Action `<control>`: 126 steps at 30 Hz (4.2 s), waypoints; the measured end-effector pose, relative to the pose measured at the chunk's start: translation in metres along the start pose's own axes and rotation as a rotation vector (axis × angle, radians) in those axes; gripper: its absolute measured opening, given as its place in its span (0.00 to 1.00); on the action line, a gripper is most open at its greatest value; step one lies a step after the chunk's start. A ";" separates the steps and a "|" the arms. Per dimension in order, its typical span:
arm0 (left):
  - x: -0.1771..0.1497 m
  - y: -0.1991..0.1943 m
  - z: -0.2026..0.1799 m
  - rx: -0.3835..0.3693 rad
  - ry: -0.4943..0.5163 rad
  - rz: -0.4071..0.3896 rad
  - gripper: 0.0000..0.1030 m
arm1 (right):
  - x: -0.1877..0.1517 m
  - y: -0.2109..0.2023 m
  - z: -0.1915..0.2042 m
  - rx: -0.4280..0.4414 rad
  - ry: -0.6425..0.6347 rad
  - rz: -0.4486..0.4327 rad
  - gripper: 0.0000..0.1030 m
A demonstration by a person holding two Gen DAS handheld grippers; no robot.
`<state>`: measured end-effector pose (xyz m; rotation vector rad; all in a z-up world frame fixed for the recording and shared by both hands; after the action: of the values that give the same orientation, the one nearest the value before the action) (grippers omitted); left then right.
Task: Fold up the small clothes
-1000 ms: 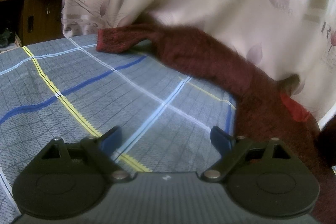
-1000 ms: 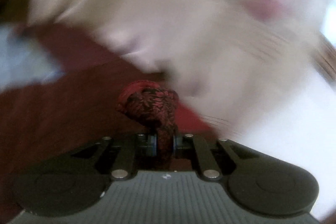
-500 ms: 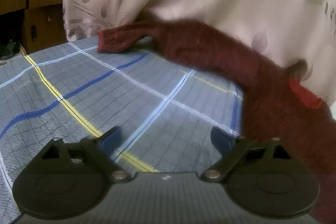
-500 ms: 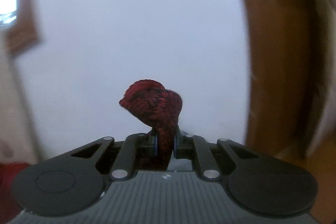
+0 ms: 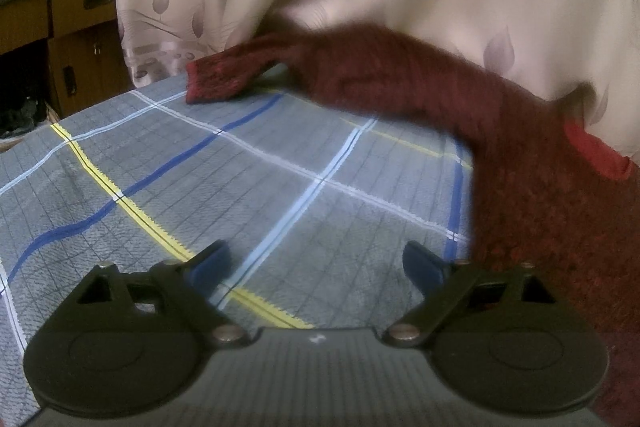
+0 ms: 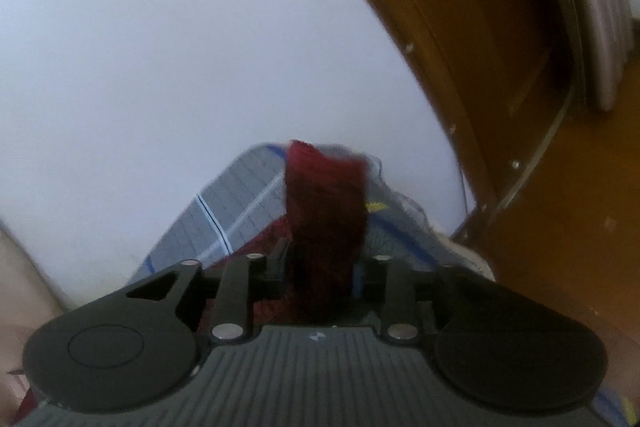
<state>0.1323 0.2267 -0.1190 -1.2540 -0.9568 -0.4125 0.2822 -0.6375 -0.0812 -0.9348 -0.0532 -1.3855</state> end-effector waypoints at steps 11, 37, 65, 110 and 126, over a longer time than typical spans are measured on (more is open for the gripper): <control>0.006 -0.021 0.009 -0.267 0.085 0.060 0.91 | -0.160 -0.158 0.055 0.395 -0.229 0.532 0.49; -0.022 -0.084 -0.042 -0.649 0.246 0.141 0.11 | -0.281 -0.210 0.079 0.417 -0.162 0.790 0.11; 0.008 -0.161 -0.011 -0.410 0.068 -0.166 1.00 | -0.090 -0.231 -0.001 0.337 0.145 0.314 0.47; -0.012 -0.091 -0.034 -0.535 -0.062 -0.099 1.00 | -0.248 -0.015 0.385 0.682 -0.271 0.407 0.14; -0.023 -0.082 0.005 -0.538 -0.106 -0.088 1.00 | -0.417 0.018 0.398 0.536 -0.448 0.537 0.14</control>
<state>0.0578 0.2010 -0.0875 -1.7352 -1.0296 -0.7103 0.3864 -0.0707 -0.0564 -0.7135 -0.4568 -0.5976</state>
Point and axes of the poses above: each gripper's, at about its wrist camera, not at the fingertips, and y roughly the way its jaws point, z to its left, x to its top, the point moved 2 cm from there along y, roughly the way its jaws point, and after that the axes turned 9 degrees about y, right-handed, at the moved point
